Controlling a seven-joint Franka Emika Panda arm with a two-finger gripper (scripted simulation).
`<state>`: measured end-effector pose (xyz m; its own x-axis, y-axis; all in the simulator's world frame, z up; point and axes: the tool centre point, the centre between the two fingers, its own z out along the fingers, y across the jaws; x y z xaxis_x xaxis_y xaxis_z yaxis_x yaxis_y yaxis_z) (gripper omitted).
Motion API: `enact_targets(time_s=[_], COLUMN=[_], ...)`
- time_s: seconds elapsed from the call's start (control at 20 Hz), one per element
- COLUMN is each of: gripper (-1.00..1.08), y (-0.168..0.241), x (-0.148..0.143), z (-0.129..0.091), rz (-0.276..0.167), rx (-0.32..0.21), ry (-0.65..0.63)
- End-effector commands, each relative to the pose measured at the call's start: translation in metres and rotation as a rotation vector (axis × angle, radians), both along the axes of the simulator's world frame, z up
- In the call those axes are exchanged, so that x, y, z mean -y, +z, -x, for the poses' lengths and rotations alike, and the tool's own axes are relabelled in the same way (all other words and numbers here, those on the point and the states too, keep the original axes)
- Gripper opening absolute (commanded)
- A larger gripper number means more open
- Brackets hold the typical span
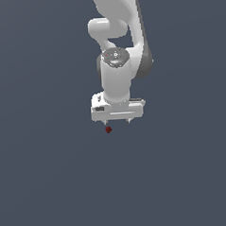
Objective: Pick up the object and move it to a goal position.
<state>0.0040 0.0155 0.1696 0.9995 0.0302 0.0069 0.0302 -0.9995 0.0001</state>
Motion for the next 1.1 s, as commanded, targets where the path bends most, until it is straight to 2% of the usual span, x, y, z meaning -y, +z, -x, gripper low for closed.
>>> enact_targets(time_s=[0.0, 0.45, 1.05], gripper=[1.00, 1.00, 1.00], y=[0.000, 0.015, 0.006], x=[0.000, -0.010, -0.005], z=[0.000, -0.009, -0.006], rz=[0.000, -0.032, -0.025], rx=[0.000, 0.034, 0.031], ry=[0.000, -0.021, 0.043])
